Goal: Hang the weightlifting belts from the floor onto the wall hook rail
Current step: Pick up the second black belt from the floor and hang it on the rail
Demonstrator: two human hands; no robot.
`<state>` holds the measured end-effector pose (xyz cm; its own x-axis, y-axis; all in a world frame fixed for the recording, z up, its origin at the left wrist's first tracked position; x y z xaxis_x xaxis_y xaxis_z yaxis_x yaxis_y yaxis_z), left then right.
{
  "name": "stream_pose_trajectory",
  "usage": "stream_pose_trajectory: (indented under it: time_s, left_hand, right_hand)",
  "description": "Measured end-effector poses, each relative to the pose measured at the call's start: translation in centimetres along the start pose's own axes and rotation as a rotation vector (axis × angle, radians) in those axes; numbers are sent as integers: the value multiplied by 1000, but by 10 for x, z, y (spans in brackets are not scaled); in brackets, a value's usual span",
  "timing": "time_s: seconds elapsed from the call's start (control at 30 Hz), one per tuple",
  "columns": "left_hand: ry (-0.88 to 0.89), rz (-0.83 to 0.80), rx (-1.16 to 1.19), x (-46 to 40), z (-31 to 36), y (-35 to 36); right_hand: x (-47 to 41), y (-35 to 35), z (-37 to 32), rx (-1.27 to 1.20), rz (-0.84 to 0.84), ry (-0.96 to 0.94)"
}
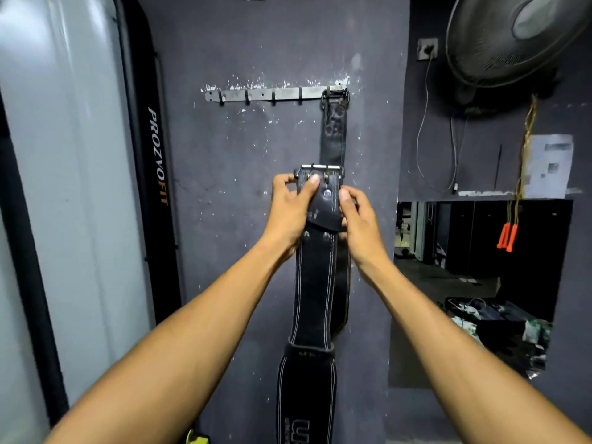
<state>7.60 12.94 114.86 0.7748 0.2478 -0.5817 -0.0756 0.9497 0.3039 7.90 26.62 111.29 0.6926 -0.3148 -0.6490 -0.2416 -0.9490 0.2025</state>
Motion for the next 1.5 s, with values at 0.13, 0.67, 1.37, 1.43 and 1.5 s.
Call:
stream_pose_trajectory:
  time_s: [0.13, 0.67, 1.37, 1.43, 1.5]
  left_hand:
    - [-19, -31, 104, -24, -25, -6]
    - [306, 163, -256, -217, -49, 22]
    - [187, -126, -356, -454, -56, 84]
    - [215, -116, -363, -444, -69, 76]
    - [226, -127, -373, -428, -84, 70]
  right_hand:
    - [-37, 28, -7, 163, 58, -141]
    - [-203, 111, 32, 418, 355, -485]
    - [-414, 155, 35, 718, 448, -321]
    - [-408, 149, 45, 650, 426, -309]
    - [-393, 147, 58, 533, 324, -286]
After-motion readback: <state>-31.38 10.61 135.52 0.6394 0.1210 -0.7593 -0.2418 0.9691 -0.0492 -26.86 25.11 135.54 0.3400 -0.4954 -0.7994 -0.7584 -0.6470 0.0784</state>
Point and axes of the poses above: each hand's wrist, its own x-axis away from the middle knuckle, its own y-axis out of the palm, z = x × y, the point moved 3 cm from there along -x, towards the middle knuckle, and after that the axes turned 9 degrees about z, right-handed, at the moved point
